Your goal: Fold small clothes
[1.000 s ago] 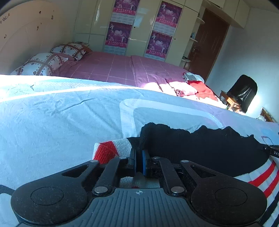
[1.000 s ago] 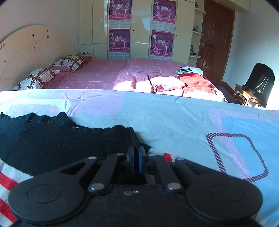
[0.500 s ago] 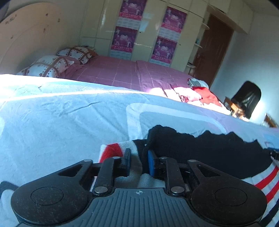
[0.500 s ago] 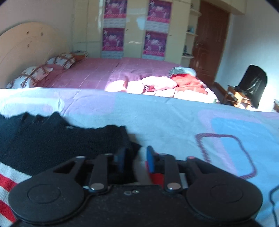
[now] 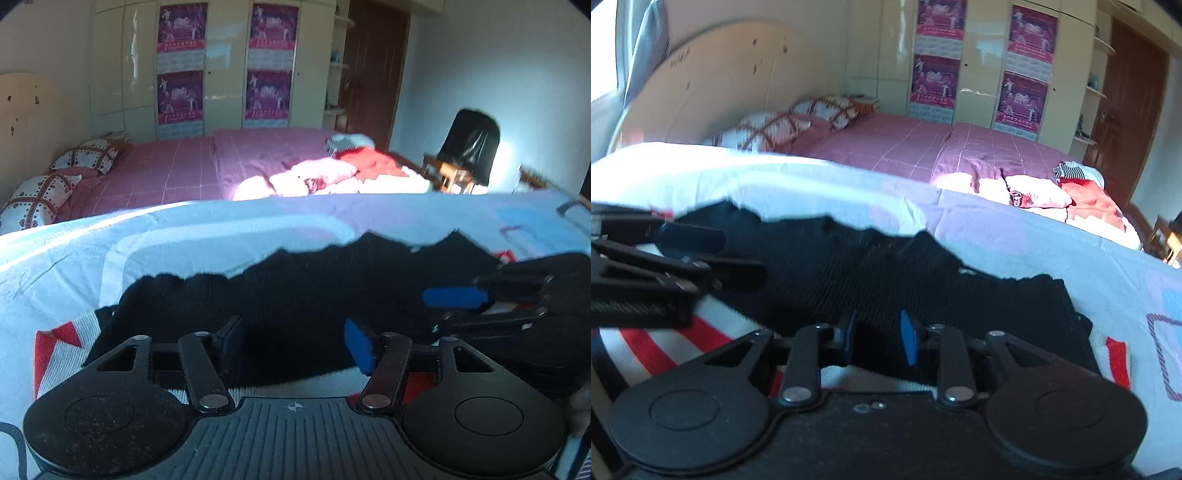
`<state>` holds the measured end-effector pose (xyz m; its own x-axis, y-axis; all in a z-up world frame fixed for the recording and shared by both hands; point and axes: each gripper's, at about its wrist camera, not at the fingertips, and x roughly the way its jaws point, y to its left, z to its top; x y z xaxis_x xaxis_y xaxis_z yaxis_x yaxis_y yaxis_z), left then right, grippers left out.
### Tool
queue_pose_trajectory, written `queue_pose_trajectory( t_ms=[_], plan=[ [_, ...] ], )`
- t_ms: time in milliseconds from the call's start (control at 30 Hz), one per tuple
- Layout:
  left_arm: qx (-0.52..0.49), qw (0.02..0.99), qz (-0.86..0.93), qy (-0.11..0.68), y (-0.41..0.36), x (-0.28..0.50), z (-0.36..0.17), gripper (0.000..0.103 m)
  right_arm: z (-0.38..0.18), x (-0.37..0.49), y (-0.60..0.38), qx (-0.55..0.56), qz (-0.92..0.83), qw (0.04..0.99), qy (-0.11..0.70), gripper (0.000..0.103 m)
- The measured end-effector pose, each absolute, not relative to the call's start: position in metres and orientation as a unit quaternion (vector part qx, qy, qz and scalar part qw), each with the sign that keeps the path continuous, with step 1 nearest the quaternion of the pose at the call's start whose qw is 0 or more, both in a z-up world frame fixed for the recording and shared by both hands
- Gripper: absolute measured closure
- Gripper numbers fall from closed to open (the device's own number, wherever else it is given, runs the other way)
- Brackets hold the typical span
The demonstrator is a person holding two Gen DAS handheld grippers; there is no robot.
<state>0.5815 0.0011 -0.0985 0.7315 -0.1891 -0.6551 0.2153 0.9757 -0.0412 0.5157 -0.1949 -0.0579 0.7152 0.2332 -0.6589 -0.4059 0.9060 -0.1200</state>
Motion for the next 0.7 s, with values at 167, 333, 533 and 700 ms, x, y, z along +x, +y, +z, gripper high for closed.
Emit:
queue_pose_trajectory(
  t_ms=[167,333,533,700],
  plan=[
    [0.026,0.939,-0.061,0.338,0.042,0.565,-0.104,0.039,-0.055,0.515,-0.237,-0.156,0.102,0.929,0.32,0.074],
    [-0.014,0.944,0.004,0.33,0.097,0.554,-0.104,0.033,-0.053,0.52,-0.333,-0.062,0.02,0.941,0.331,0.067],
    [-0.025,0.951,0.014,0.309,0.097,0.54,-0.092,0.032,-0.028,0.492,-0.328,-0.02,0.025,0.96,0.279,0.074],
    [-0.051,0.956,-0.053,0.283,0.059,0.508,-0.075,0.032,-0.022,0.467,-0.271,-0.039,0.142,0.948,0.283,0.08]
  ],
)
